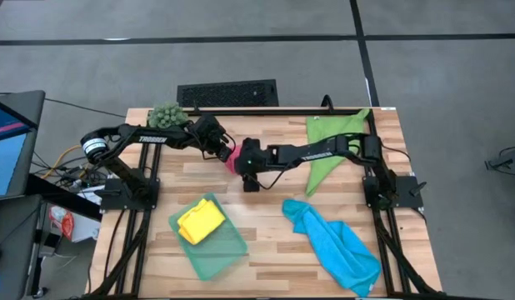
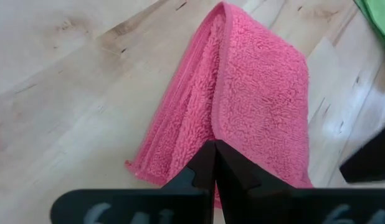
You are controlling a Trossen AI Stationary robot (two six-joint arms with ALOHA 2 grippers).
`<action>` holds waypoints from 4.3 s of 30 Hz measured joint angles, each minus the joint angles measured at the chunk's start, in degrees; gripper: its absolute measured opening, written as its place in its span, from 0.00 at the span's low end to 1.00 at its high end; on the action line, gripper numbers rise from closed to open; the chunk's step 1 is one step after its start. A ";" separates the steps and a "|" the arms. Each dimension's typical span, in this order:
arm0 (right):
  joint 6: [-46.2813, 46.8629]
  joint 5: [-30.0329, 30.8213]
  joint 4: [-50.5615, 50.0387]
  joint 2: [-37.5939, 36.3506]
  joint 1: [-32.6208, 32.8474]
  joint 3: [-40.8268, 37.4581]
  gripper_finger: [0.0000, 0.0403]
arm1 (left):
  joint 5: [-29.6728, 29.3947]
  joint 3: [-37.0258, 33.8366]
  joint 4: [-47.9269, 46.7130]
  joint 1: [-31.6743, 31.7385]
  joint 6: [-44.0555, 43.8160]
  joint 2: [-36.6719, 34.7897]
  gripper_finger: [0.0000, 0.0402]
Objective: Fold microfiber towels
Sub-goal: Put the folded pink towel in the green bin
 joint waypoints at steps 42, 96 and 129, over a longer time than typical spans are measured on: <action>-12.85 8.13 18.53 8.22 3.42 -5.20 0.47 | -0.48 0.00 0.32 -0.20 -2.16 0.00 0.00; 12.03 17.74 13.78 1.02 -6.35 -1.09 0.02 | -0.70 -5.27 3.70 -3.29 -3.65 -0.81 0.00; 5.23 -1.60 22.79 0.90 -4.59 -9.75 0.25 | 0.43 -5.27 12.83 -4.81 -9.02 2.71 0.00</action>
